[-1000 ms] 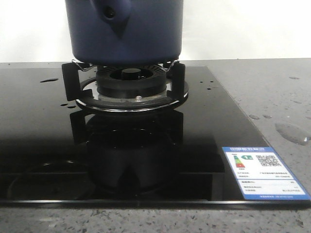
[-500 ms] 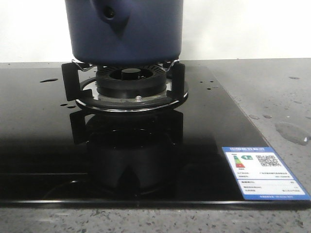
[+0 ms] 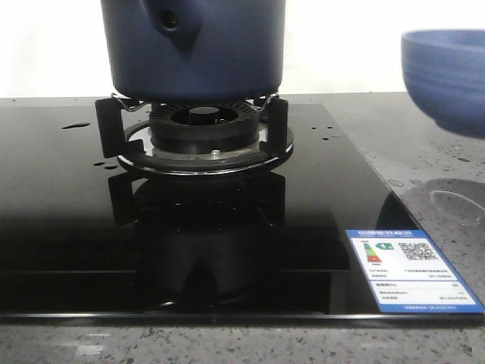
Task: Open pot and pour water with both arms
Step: 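Lower the bowl with the right gripper back onto the counter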
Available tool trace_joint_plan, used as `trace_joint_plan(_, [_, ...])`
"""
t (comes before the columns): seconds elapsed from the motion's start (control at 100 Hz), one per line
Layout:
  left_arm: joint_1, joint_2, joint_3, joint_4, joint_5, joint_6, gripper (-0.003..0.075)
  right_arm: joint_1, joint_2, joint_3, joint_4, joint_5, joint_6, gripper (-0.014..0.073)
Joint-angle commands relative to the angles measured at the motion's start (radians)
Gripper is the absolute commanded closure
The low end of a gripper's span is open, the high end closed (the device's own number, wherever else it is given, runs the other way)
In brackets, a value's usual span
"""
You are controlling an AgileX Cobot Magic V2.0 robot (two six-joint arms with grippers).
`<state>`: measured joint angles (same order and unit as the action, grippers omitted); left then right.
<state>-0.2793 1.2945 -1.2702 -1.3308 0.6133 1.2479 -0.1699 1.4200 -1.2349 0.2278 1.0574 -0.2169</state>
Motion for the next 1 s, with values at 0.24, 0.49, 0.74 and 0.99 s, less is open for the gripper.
trace_joint_plan(0.24, [-0.009, -0.033, -0.044, -0.077, -0.033, 0.006, 0.0321, -0.008, -0.032, 0.030, -0.001, -0.094, 0.001, 0.0639])
trace_joint_plan(0.49, [-0.009, -0.033, -0.044, -0.077, -0.033, 0.006, 0.0321, -0.008, -0.002, 0.030, -0.006, -0.075, 0.001, 0.0639])
trace_joint_plan(0.74, [-0.009, -0.033, -0.044, -0.075, -0.033, 0.006, 0.0321, -0.008, 0.005, 0.030, -0.016, -0.072, -0.003, 0.0637])
trace_joint_plan(0.99, [-0.009, -0.033, -0.044, -0.073, -0.032, 0.006, 0.0321, -0.008, 0.005, 0.018, -0.016, -0.057, -0.021, 0.0415])
